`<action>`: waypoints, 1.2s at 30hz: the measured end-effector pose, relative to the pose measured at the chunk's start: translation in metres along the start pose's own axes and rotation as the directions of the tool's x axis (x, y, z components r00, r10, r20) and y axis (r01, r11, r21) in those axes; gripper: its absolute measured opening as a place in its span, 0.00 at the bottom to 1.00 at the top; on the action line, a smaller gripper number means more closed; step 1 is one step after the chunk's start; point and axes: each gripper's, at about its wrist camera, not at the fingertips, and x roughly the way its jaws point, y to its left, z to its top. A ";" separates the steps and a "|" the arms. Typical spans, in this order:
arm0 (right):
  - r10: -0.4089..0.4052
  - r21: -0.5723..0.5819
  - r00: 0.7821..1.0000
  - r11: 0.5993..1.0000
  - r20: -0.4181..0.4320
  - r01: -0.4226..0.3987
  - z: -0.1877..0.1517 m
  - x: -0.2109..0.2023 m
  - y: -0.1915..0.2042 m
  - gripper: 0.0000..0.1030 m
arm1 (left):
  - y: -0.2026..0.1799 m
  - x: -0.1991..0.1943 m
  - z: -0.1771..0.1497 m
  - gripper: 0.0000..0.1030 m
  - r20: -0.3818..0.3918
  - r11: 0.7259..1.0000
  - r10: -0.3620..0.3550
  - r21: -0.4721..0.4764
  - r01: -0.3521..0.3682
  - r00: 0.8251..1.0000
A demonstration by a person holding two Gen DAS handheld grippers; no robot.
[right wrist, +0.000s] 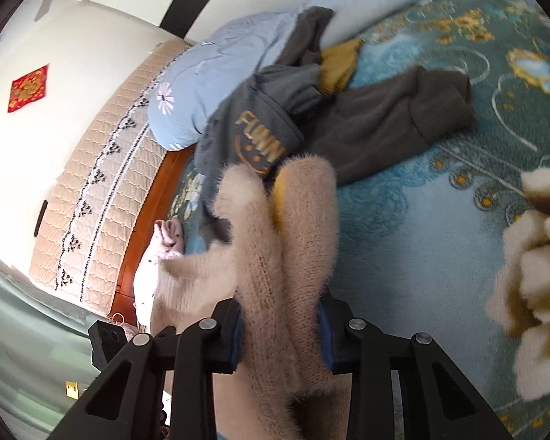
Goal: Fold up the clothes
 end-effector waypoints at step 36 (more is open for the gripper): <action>0.074 -0.360 0.989 0.925 -0.130 -0.117 0.014 0.184 0.338 0.33 | 0.143 -0.201 0.140 0.30 0.334 0.966 0.198 0.094 -0.241 0.921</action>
